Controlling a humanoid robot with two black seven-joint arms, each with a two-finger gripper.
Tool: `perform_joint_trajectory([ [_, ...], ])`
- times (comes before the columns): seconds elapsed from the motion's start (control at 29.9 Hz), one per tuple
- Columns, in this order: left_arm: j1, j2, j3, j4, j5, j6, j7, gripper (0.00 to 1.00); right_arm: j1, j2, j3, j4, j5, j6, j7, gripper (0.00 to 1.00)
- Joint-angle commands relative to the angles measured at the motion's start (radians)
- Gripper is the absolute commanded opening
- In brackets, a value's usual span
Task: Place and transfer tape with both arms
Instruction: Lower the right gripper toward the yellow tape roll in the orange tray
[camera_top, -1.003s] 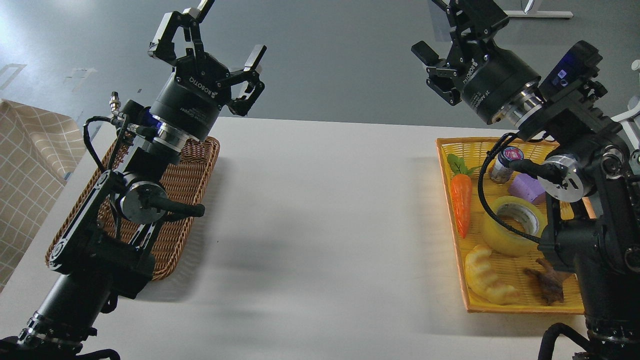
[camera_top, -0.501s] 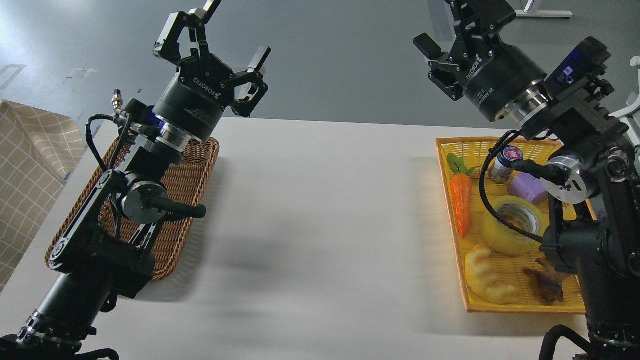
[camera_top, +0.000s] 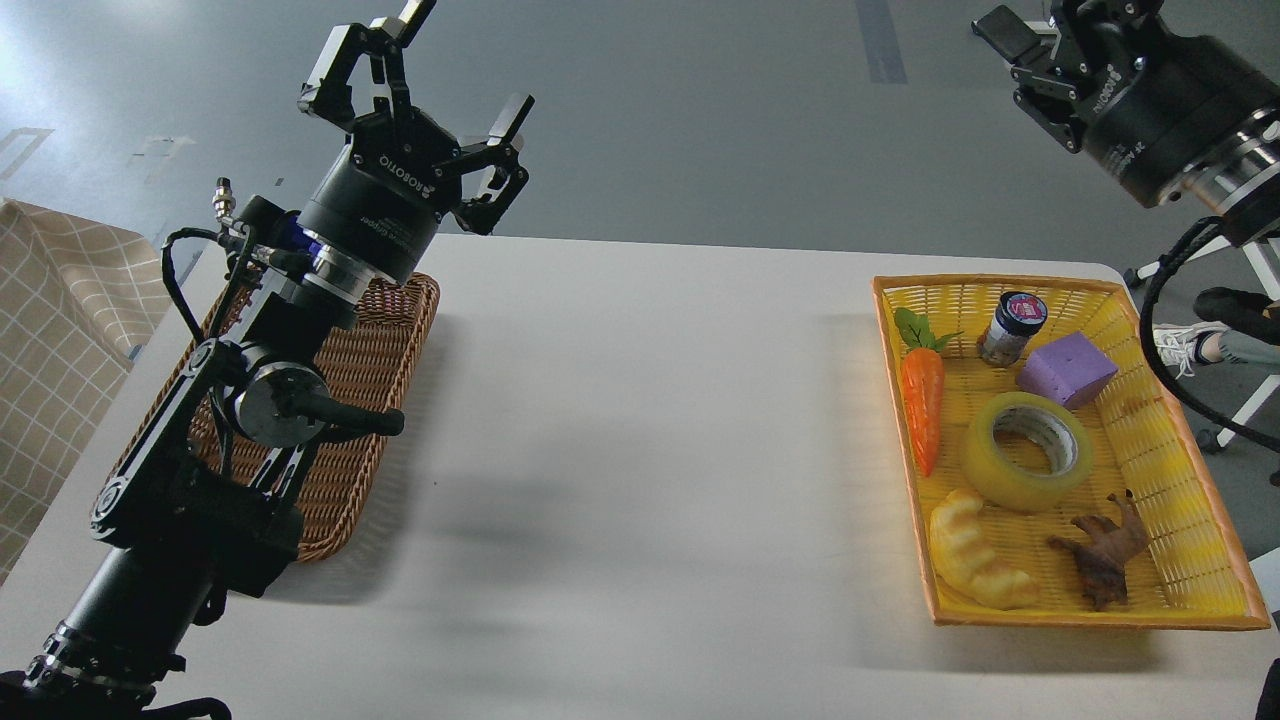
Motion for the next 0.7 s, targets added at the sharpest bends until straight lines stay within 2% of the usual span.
perform_joint_trajectory([
  [0.0,0.0,0.001,-0.003,0.0,0.001,0.003,0.0,0.98,-0.001,-0.118,-0.004,0.012,-0.001,0.012,0.041,0.96],
  [0.03,0.0,0.003,-0.005,0.001,0.001,0.005,0.0,0.98,-0.004,-0.156,-0.004,0.017,-0.001,0.02,0.079,0.98],
  [0.13,0.0,0.004,-0.006,0.001,0.001,0.005,0.002,0.98,-0.013,-0.211,-0.005,0.026,0.001,0.055,0.138,0.99],
  [0.2,0.0,0.004,-0.006,0.001,0.001,0.005,0.002,0.98,-0.021,-0.274,-0.002,0.054,0.001,0.081,0.204,0.99],
  [0.23,0.0,0.006,-0.006,0.0,0.003,0.005,0.002,0.98,-0.025,-0.288,-0.002,0.065,-0.001,0.081,0.219,0.99],
  [0.4,0.002,0.007,-0.006,0.0,0.003,0.005,0.002,0.98,-0.108,-0.412,-0.004,0.077,-0.025,0.081,0.227,0.99],
  [0.47,0.006,0.006,-0.008,0.0,0.003,0.005,0.002,0.98,-0.168,-0.503,-0.007,0.074,-0.097,0.081,0.227,1.0],
  [0.67,0.003,-0.002,0.0,0.001,0.003,0.007,0.003,0.98,-0.309,-0.627,-0.005,0.075,-0.263,0.081,0.227,1.0],
])
